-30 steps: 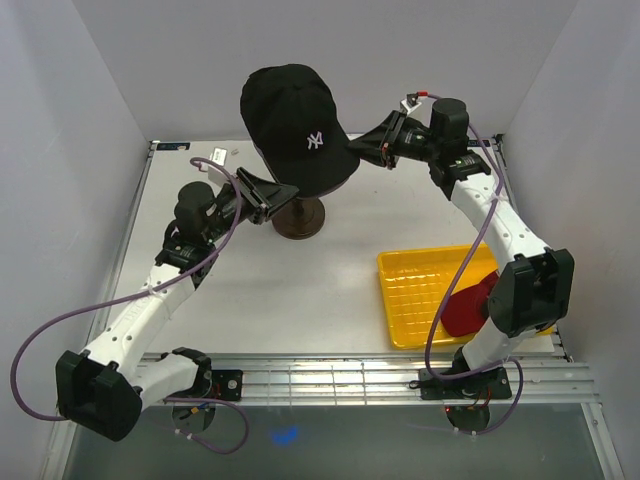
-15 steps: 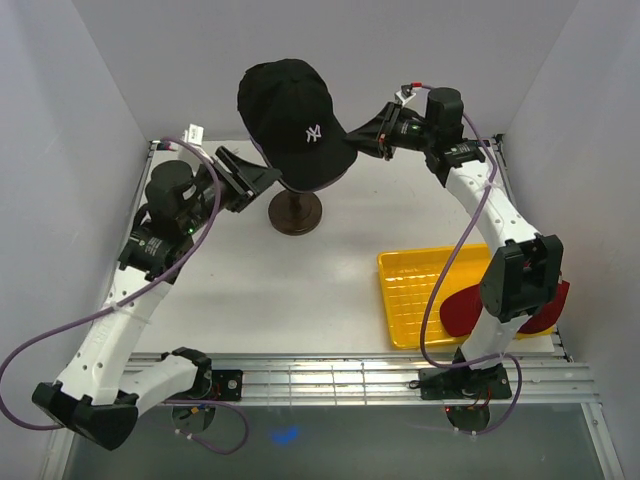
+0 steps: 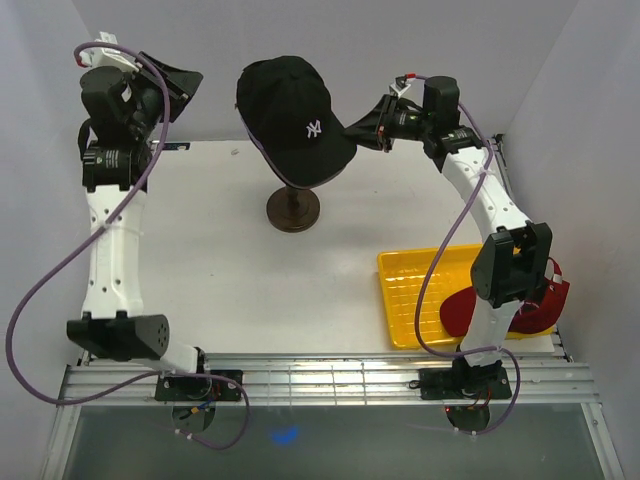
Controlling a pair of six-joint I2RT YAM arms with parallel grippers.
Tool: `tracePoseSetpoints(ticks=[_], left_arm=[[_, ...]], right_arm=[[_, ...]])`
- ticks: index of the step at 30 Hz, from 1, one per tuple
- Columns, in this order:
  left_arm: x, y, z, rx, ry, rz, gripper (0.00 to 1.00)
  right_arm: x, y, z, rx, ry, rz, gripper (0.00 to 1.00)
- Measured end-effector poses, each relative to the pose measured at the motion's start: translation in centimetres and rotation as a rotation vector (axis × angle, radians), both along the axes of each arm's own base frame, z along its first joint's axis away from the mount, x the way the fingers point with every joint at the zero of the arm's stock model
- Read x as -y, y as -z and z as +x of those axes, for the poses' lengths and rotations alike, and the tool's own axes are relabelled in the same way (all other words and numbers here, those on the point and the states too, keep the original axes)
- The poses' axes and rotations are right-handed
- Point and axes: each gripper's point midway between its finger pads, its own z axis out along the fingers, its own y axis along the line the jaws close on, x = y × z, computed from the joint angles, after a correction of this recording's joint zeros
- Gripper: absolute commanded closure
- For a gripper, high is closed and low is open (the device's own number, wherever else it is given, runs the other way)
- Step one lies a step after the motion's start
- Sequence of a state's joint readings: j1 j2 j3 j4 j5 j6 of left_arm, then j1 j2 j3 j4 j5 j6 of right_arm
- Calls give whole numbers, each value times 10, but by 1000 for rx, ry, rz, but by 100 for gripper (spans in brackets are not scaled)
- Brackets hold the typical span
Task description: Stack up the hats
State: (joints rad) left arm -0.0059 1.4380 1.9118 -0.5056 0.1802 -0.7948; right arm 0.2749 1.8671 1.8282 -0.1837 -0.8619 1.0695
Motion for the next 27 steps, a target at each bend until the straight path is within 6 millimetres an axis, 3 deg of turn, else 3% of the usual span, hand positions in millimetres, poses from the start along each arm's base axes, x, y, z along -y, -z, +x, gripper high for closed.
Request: tracePoseSetpoints(ticks=[5,8,10,12,21,27], left_arm=[[-27,73,74,-141,73,-39,47],[-35,104,101,-179,131,-85,46],[-35,116,109,-182,171,-113,45],[-33,112,110,-155,213,-137,44],[-11,54,93,94,419,-120,39],[4,36,80,166,539,-74,39]], right_arm=[[-1,-2,5,9,-19,-17,90],[-1,-2,8,12,-33,-23,89],[-2,-2,11,11,-39,-26,90],[-2,-1,12,11,-47,-29,89],[-1,0,12,11,-63,-38,90],[-1,-1,12,9,-64,-45,90]])
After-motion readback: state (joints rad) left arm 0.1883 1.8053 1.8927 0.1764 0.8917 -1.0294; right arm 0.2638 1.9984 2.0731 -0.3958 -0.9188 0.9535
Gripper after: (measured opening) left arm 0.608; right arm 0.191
